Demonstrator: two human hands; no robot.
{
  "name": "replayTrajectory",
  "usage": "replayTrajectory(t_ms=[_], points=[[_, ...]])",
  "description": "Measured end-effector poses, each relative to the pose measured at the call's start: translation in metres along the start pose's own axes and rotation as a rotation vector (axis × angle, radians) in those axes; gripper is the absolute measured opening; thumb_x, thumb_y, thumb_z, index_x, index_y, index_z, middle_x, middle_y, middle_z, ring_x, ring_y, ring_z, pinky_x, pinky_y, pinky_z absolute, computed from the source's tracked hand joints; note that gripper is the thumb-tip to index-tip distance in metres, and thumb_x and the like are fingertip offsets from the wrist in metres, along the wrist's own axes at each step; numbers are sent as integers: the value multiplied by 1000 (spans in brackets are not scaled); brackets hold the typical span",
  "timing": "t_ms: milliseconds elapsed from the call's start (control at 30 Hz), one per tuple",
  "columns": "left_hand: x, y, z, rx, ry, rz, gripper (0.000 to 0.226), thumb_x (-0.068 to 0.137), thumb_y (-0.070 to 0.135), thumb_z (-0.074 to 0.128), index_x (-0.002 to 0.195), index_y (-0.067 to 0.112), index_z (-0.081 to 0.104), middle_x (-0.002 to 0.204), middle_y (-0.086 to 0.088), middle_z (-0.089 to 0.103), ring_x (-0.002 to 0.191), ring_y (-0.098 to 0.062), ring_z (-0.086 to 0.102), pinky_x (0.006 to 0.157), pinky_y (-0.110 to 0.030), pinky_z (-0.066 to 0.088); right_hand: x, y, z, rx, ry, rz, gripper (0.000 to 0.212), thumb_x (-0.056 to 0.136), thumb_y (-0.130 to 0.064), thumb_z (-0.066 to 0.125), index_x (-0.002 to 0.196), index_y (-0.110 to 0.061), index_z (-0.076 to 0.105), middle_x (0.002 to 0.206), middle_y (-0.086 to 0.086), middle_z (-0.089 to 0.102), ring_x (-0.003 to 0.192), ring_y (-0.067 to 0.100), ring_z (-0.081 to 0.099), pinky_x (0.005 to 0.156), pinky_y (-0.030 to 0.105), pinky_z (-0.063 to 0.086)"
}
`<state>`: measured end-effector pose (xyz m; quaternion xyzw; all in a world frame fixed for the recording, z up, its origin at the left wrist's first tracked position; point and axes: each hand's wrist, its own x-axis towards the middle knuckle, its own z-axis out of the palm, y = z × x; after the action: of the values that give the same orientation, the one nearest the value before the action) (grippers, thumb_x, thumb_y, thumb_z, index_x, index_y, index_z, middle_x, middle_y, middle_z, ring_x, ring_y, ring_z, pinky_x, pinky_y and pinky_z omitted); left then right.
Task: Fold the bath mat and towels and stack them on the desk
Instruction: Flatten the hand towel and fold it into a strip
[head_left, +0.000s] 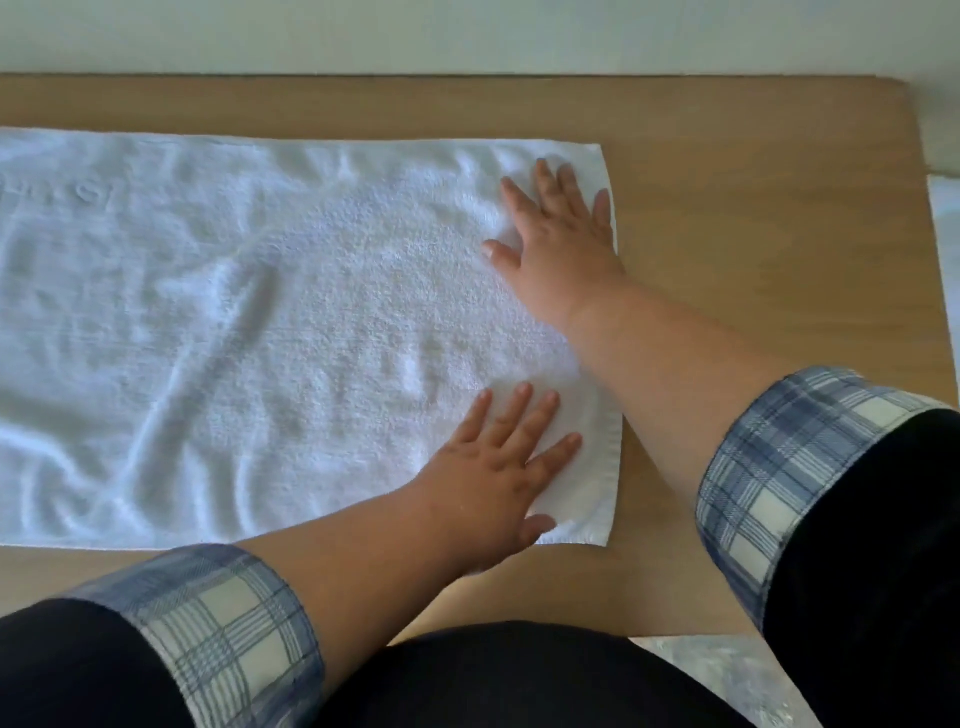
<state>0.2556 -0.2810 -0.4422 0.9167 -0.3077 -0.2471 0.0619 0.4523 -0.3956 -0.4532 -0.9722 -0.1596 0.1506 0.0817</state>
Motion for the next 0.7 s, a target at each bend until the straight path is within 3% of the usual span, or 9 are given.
replayTrajectory(t_ms=[67, 100, 167, 200, 267, 333, 400, 533, 700], points=[[8, 4, -7, 22, 12, 31, 83, 93, 65, 36, 155, 28, -5, 162, -10, -22, 146, -32, -26, 115, -51, -20, -3, 14, -5, 124, 60, 58, 67, 101, -52, 40, 158, -25, 17, 167, 8, 1, 153, 25, -4, 123, 48, 0], [10, 7, -11, 38, 33, 69, 84, 90, 65, 46, 156, 27, 10, 163, -11, 0, 148, -35, -5, 119, -51, -4, -5, 20, -11, 253, 138, 91, 64, 101, -45, 48, 156, -22, 26, 166, 9, 10, 153, 25, 4, 124, 42, 5], [13, 16, -20, 40, 74, 165, 80, 83, 63, 61, 148, 25, 33, 144, -8, 36, 130, -32, 36, 109, -45, 31, -10, 33, -22, 473, 325, 198, 57, 97, -30, 58, 150, -17, 40, 159, 8, 30, 148, 23, 24, 120, 32, 20], [15, 21, -24, 43, 68, 215, 78, 82, 61, 64, 144, 26, 34, 135, -6, 42, 119, -28, 42, 100, -42, 38, -14, 40, -25, 529, 381, 275, 57, 95, -27, 61, 148, -16, 42, 153, 7, 37, 141, 22, 35, 114, 29, 29], [19, 30, -26, 68, -2, 249, 76, 84, 57, 65, 143, 26, 28, 125, -5, 44, 108, -26, 43, 91, -39, 39, -26, 50, -30, 638, 330, 452, 64, 91, -28, 65, 149, -19, 38, 142, 3, 46, 117, 15, 52, 89, 19, 44], [24, 34, -30, 80, -54, 219, 69, 89, 49, 63, 143, 25, 27, 120, -5, 47, 106, -26, 46, 87, -39, 39, -39, 52, -29, 680, 210, 521, 73, 87, -31, 71, 149, -20, 34, 128, -1, 51, 89, 6, 55, 63, 13, 40], [27, 34, -35, 65, -58, 200, 52, 94, 31, 58, 139, 21, 34, 112, -4, 51, 100, -25, 49, 80, -38, 40, -47, 49, -27, 673, 157, 515, 72, 83, -31, 75, 143, -20, 37, 113, -4, 51, 76, 4, 54, 55, 16, 40], [30, 35, -40, 34, -45, 197, 52, 93, 12, 47, 142, 24, 32, 102, -4, 51, 83, -24, 48, 68, -37, 41, -48, 40, -30, 655, 63, 506, 53, 83, -27, 73, 123, -18, 39, 88, -5, 54, 68, 7, 55, 49, 24, 39], [18, 28, -51, -177, 9, 116, 63, 96, 18, 42, 143, 46, 10, 103, -5, 41, 76, -23, 44, 58, -35, 34, -48, 29, -46, 456, -62, 519, 65, 86, -39, 71, 128, -12, 30, 95, 3, 58, 84, 26, 62, 75, 38, 52]])
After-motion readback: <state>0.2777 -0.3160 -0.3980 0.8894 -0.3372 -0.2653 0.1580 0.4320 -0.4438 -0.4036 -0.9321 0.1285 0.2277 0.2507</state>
